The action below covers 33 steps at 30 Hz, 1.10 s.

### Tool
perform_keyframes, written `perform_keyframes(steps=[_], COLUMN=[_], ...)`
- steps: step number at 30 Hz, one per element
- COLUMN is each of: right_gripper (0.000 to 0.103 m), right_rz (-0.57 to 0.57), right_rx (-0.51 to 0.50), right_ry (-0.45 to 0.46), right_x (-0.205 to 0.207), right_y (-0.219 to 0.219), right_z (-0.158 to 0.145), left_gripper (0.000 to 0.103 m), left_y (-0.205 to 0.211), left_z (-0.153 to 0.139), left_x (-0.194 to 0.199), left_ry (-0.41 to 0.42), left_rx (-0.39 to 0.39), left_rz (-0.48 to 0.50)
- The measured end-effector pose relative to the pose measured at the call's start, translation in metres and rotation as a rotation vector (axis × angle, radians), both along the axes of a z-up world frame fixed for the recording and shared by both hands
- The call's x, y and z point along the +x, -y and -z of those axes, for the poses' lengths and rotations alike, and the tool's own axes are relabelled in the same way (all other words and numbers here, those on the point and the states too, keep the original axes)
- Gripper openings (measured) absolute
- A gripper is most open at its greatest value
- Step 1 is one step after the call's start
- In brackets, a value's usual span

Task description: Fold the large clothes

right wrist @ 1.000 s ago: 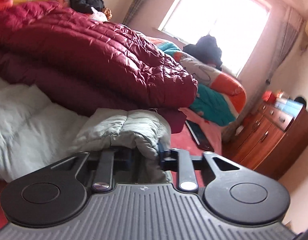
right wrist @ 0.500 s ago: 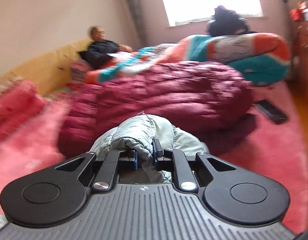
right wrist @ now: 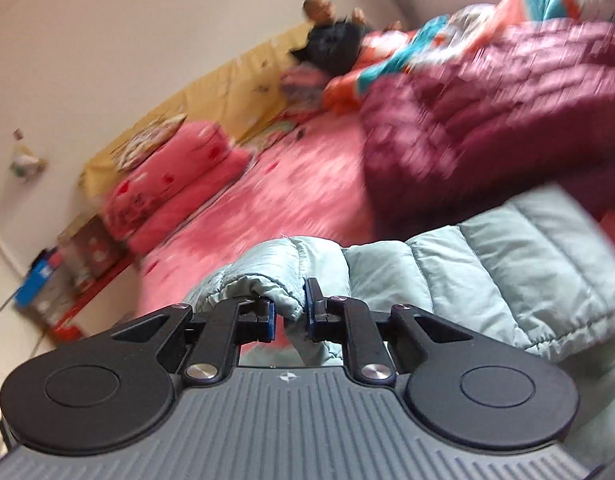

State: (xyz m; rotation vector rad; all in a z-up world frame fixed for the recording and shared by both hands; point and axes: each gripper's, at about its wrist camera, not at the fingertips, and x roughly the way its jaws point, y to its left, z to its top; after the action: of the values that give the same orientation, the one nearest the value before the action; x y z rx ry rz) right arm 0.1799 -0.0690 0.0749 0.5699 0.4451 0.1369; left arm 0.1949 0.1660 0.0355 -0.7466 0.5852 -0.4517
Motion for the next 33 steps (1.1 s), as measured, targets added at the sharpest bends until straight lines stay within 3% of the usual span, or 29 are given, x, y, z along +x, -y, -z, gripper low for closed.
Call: perform_keyframes(steps=[6, 14, 17, 18, 20, 22, 23, 29, 33], right_gripper=[0.016, 0.024, 0.043, 0.055, 0.069, 0.097, 0.103, 0.102, 0.102], right_rz=[-0.089, -0.118, -0.12, -0.125, -0.132, -0.14, -0.148, -0.195, -0.122], right_rx=[0.107, 0.065, 0.073, 0.077, 0.073, 0.065, 0.06, 0.025, -0.02], right_ry=[-0.075, -0.176, -0.199, -0.199, -0.192, -0.19, -0.185, -0.196, -0.131], right_x=[0.016, 0.016, 0.017, 0.018, 0.017, 0.007, 0.004, -0.013, -0.039], right_y=[-0.035, -0.066, -0.055, -0.052, -0.056, -0.055, -0.056, -0.05, -0.023], right_z=[0.043, 0.074, 0.073, 0.073, 0.068, 0.065, 0.061, 0.057, 0.04], left_gripper=[0.091, 0.091, 0.091, 0.091, 0.091, 0.091, 0.091, 0.091, 0.091], left_y=[-0.027, -0.044, -0.041, -0.038, -0.031, -0.024, -0.022, -0.008, 0.006], left_z=[-0.002, -0.012, -0.012, -0.013, -0.013, -0.014, -0.015, -0.019, -0.017], left_x=[0.002, 0.0, 0.002, 0.002, -0.001, -0.001, 0.0, -0.003, -0.002], left_ry=[0.01, 0.06, 0.072, 0.075, 0.089, 0.106, 0.114, 0.153, 0.152], left_rx=[-0.005, 0.019, 0.005, 0.006, 0.015, 0.012, 0.008, 0.018, 0.037], left_rz=[-0.097, -0.209, -0.182, -0.167, -0.132, -0.101, -0.089, -0.041, 0.022])
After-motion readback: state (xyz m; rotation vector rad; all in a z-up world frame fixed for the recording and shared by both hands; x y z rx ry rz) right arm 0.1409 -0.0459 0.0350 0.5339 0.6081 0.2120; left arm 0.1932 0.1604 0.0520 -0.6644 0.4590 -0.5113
